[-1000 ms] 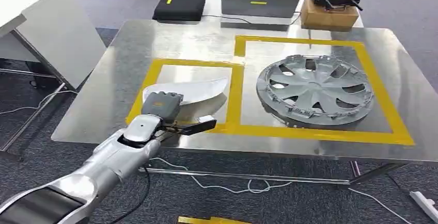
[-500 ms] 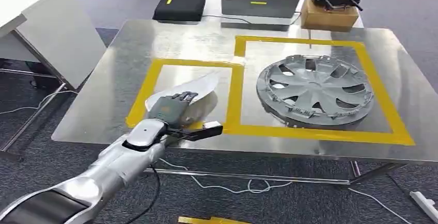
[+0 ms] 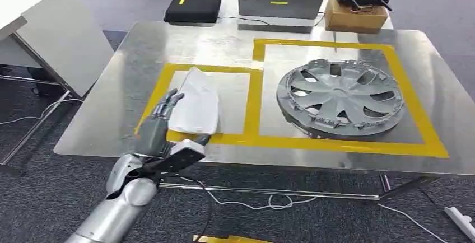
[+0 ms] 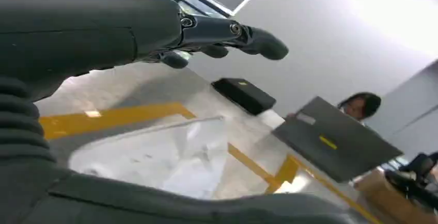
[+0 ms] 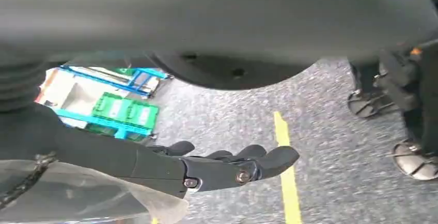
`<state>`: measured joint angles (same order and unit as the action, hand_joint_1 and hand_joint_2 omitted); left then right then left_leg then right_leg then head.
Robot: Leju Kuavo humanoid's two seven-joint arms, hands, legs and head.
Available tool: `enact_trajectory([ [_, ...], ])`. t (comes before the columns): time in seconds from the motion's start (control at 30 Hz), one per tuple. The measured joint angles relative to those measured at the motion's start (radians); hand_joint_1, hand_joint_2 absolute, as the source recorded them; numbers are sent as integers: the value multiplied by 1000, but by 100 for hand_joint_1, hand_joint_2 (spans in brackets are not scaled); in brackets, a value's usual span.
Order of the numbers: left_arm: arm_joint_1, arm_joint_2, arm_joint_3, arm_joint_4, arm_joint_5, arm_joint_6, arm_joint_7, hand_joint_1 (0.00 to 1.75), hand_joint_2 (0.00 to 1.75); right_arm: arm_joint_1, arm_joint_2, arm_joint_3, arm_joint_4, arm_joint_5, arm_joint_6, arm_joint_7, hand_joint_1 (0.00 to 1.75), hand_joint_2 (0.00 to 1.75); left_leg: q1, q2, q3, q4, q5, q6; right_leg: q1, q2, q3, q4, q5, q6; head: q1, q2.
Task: Take the parts from the cabinet and place them on the table.
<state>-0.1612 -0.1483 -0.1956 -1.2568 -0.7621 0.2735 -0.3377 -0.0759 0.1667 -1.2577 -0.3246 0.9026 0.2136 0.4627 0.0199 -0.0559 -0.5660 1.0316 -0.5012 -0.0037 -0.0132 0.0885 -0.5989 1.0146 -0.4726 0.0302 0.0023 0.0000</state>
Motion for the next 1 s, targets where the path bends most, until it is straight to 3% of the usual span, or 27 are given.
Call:
enact_trajectory([
  [0.1, 90, 33, 50, -136, 31, -2, -22, 0, 0, -1, 6, -2, 0, 6, -10, 0, 0, 0, 1, -1, 0, 0, 0, 0, 1, -1, -1, 0, -1, -1, 0, 0],
  [0.23, 141, 47, 84, -220, 49, 9, -21, 0, 0, -9, 8, -2, 0, 8, -13, 0, 0, 0, 1, 0, 0, -1, 0, -1, 1, -2, 2, 1, -1, -2, 0, 0],
  [0.37, 208, 64, 170, -264, 142, 39, -61, 0, 0, -9, 16, -2, 1, 11, -21, 0, 0, 0, 0, -1, 1, -1, -1, 0, 0, -2, 2, 0, -1, -2, 0, 0],
  [0.5, 243, 74, 239, -281, 160, 41, -86, 0, 0, -14, 23, -2, 1, 14, -24, 0, 0, 0, -2, -3, 3, 0, -1, 1, -3, -3, 3, 0, -1, -1, 0, 0],
  [0.67, 251, 77, 267, -292, 159, 41, -90, 0, 0, -15, 26, -2, 1, 14, -24, 0, 0, 0, -12, -2, 3, 2, 0, 12, -13, -1, 3, -4, 3, 10, -1, 0],
  [0.7, 251, 77, 268, -295, 159, 41, -90, 0, 0, -15, 27, -2, 1, 14, -24, 0, 0, 0, -11, 1, 5, -6, 5, 19, -11, 3, 3, -8, 5, 16, -2, 0],
  [0.73, 252, 77, 268, -299, 159, 40, -90, 0, 0, -15, 27, -3, 1, 14, -24, 0, 0, 0, 0, 7, 12, -22, 16, 26, -11, -11, -6, -2, -1, 15, 0, 0],
  [0.77, 253, 77, 269, -300, 159, 40, -91, 0, 0, -16, 27, -3, 1, 14, -24, 0, 0, 0, 1, 13, 17, -29, 18, 30, -6, -50, -16, 26, -25, 17, 8, 0],
  [0.8, 255, 77, 272, -302, 159, 40, -91, 0, 0, -19, 26, -3, 1, 14, -24, 0, 0, 0, 1, 18, 16, -29, 19, 31, -8, -68, -48, 92, -66, 20, 12, 0],
  [0.87, 263, 78, 276, -302, 159, 40, -91, 0, 0, -22, 26, -3, 1, 14, -24, 0, 0, 0, 1, 33, 15, -29, 18, 31, -12, -80, -120, 247, -133, 28, 11, 0],
  [0.9, 265, 78, 276, -302, 159, 40, -91, 0, 0, -21, 26, -3, 1, 14, -24, 0, 0, 0, 2, 38, 14, -29, 18, 30, -14, -80, -142, 294, -144, 32, 11, 0],
  [0.93, 266, 78, 277, -302, 159, 40, -91, 0, 0, -21, 26, -3, 1, 14, -24, 0, 0, 0, 4, 43, 15, -28, 17, 27, -16, -81, -139, 290, -130, 35, 12, 0],
  [0.97, 266, 78, 278, -302, 159, 40, -91, 0, 0, -21, 26, -3, 1, 15, -24, 0, 0, 0, 7, 45, 16, -28, 15, 22, -19, -82, -110, 239, -96, 38, 11, 0],
  [1.0, 266, 78, 280, -302, 169, 48, -95, 0, 0, -21, 26, -3, 1, 19, -26, 0, 0, 0, 11, 46, 17, -25, 13, 15, -22, -85, -62, 153, -54, 42, 11, 0],
])
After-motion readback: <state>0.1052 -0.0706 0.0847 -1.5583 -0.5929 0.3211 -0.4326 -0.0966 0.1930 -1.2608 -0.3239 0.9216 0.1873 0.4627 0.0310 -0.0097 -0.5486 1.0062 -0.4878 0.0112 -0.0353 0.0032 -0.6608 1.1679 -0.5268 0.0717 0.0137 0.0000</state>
